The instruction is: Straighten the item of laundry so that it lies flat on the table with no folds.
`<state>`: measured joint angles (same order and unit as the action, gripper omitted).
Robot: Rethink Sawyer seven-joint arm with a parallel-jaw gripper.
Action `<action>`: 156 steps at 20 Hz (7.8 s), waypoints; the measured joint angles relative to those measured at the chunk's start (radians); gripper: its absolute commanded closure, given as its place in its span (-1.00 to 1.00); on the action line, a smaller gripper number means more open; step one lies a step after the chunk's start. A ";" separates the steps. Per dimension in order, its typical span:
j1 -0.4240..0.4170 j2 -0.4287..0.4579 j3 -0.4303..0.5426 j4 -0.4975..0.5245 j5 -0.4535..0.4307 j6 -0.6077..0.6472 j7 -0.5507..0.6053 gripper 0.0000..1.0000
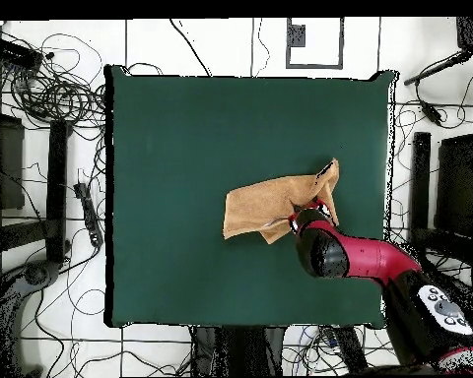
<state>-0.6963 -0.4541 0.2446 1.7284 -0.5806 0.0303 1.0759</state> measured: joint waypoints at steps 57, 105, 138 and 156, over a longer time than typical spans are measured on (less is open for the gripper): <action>0.525 -0.004 -0.231 -0.185 0.580 0.176 0.053 -1.00; 0.396 -0.072 -0.220 -0.212 0.630 0.281 0.053 -1.00; 0.281 -0.013 -0.165 -0.240 0.540 0.281 0.053 -1.00; 0.286 -0.001 -0.168 -0.306 0.538 0.281 0.053 -1.00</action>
<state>-0.4101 -0.4548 0.0771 1.4228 -0.0424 0.3116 1.1285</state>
